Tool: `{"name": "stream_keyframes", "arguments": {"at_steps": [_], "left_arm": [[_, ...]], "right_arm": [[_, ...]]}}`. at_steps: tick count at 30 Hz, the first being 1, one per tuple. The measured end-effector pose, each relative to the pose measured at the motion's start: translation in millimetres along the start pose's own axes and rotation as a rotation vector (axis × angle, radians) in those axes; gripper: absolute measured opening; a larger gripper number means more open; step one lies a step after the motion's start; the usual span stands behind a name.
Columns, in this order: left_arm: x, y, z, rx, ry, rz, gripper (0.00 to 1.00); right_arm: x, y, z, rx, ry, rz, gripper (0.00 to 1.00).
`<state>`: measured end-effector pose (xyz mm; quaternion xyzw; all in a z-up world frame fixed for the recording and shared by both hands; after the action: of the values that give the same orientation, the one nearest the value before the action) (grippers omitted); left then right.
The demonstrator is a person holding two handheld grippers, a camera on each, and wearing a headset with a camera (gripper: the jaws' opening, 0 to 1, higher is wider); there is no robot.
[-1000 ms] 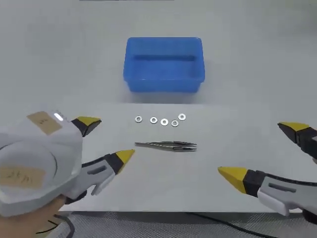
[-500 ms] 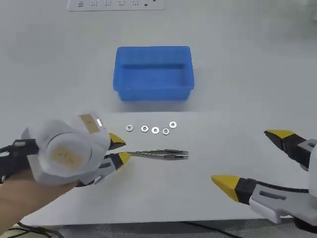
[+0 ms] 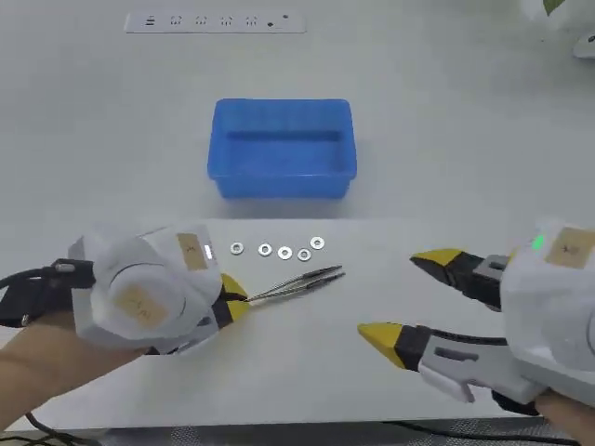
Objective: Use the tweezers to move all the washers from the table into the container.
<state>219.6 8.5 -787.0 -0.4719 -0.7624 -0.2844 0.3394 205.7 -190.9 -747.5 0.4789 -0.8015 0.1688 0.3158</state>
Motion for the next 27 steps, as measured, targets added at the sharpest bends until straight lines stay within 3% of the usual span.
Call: {"name": "stream_keyframes", "arguments": {"at_steps": [8, 13, 20, 27], "left_arm": [[39.0, -10.7, -40.3, -0.049, -0.102, -0.044, 0.0], [55.4, -18.0, -58.3, -0.093, -0.157, -0.056, 0.0], [62.1, -22.8, -63.7, -0.164, -0.175, -0.031, 0.0], [68.6, -13.0, -63.4, -0.166, -0.195, -0.021, 0.0]], "right_arm": [[-39.9, 11.7, -29.1, 0.198, 0.001, -0.113, 0.33], [-55.2, 17.4, -31.5, 0.235, 0.013, -0.159, 0.26], [-69.1, 23.5, -39.6, 0.293, -0.018, -0.22, 0.14], [-70.9, 25.7, -52.9, 0.38, -0.061, -0.237, 0.04]]}}
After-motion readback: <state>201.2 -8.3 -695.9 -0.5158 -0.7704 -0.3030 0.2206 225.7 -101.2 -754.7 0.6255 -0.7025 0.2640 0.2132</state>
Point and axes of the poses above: the centre of the closed fingertips' face, and the gripper's own axes: x roughly backward along the fingers, y roughly to its left, z roughly out of its underside, the point moved 9 cm from there along x, roughly backward along the fingers, and after that the axes turned 2 degrees about -z, right-handed, at the moved point
